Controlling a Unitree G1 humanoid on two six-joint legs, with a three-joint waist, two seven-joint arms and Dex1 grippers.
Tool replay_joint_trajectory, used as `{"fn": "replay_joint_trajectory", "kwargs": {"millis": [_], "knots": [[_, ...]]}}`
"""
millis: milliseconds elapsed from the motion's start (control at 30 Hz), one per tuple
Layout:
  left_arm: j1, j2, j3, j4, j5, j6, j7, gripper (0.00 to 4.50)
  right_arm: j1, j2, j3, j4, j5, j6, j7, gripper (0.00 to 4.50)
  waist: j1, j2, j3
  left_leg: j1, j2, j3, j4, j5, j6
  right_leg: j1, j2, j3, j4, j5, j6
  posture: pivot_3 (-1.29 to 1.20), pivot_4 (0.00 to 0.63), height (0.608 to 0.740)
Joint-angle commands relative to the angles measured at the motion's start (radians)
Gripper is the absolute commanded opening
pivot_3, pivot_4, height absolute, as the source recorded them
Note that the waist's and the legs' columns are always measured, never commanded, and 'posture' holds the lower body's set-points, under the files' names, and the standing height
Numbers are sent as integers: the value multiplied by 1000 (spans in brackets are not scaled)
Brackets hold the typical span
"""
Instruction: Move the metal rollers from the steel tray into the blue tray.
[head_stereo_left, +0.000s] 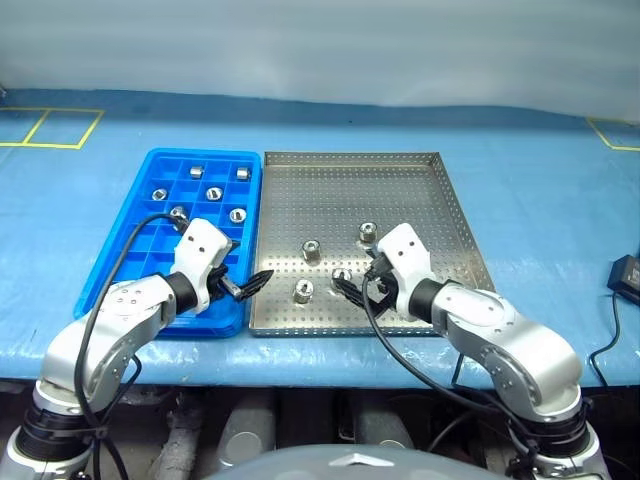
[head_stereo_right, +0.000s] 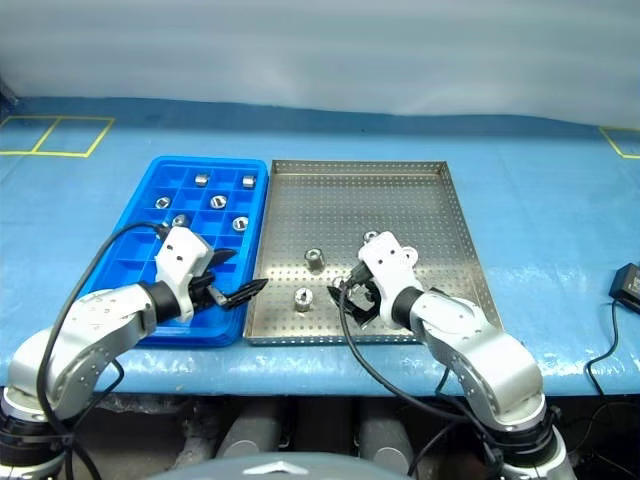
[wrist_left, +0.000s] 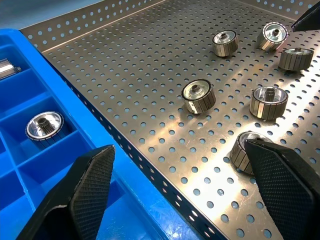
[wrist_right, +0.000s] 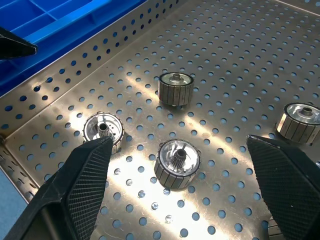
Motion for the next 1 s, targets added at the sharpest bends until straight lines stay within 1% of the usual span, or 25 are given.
{"fn": "replay_joint_trajectory", "kwargs": {"millis": [33,500,600,767,933,1000], "knots": [[-15,0,5,-20,6,3,-2,4489,0,-9,7,-33,-23,-40,-17,4500,0,0,0,0,0,0,0,0,0,0,0,0,0,0,0,97,150,740],[-12,-8,6,-14,9,1,3,4489,0,7,34,-33,-43,-30,-48,4500,0,0,0,0,0,0,0,0,0,0,0,0,0,0,0,96,150,740],[-39,-14,3,-2,7,-4,1,4489,-1,7,37,-33,-43,-32,-52,4500,0,0,0,0,0,0,0,0,0,0,0,0,0,0,1,92,150,740],[-198,-4,-65,79,25,-8,-56,4489,-6,12,37,-29,-48,-37,-60,4500,5,-1,0,0,0,0,3,0,0,1,0,-1,1,0,0,82,150,740],[-339,-9,-154,202,72,-21,-122,4489,2,18,33,-34,-55,-41,-70,4500,-6,-1,0,0,-1,1,4,-1,2,1,0,1,1,1,1,49,150,740],[-373,-24,-187,248,83,-27,-148,4489,7,23,29,-38,-58,-42,-77,4500,-10,0,0,0,-2,1,4,-1,2,1,1,1,1,4,6,45,150,740]]}}
